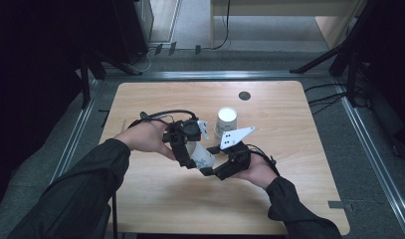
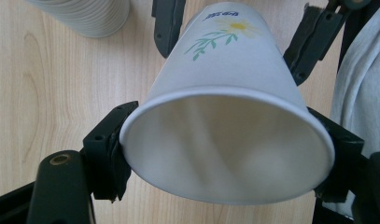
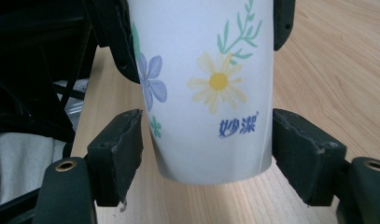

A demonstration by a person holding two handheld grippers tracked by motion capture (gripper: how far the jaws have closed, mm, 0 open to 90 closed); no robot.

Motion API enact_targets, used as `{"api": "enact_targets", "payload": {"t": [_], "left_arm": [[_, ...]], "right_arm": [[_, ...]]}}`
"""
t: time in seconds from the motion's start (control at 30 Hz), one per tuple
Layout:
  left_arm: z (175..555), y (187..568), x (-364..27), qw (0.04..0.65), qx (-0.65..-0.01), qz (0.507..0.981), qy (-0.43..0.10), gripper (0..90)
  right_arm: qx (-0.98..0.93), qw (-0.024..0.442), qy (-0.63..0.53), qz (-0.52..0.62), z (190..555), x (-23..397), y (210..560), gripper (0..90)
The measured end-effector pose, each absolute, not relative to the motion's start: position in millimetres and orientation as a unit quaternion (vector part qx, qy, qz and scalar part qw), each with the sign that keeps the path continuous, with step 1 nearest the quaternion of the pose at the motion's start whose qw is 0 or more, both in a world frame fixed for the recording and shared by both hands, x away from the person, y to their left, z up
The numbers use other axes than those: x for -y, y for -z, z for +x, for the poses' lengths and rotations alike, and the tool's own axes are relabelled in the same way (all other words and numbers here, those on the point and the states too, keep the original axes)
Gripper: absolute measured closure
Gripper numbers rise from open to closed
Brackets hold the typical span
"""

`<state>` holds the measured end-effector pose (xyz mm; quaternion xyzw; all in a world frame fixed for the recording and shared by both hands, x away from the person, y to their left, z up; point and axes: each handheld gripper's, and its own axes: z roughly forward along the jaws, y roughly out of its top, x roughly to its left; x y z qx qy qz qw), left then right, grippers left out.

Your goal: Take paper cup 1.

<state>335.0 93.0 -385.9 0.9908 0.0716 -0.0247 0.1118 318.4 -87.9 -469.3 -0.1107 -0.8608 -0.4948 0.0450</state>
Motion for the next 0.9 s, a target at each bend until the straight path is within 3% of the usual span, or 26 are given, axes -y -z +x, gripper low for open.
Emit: {"api": "enact_targets", "payload": {"t": [0.33,0.9], "left_arm": [[332.6,388.0,-93.6,0.127,-0.066,0.989,0.029,22.4],[334.7,388.6,-96.1,0.132,-0.072,0.988,0.034,18.0]], "right_arm": [[0.863,0.047,0.492,-0.106,316.7,85.1,468.3,33.1],[0.865,0.035,0.491,-0.095,314.9,86.1,465.5,34.6]]}}
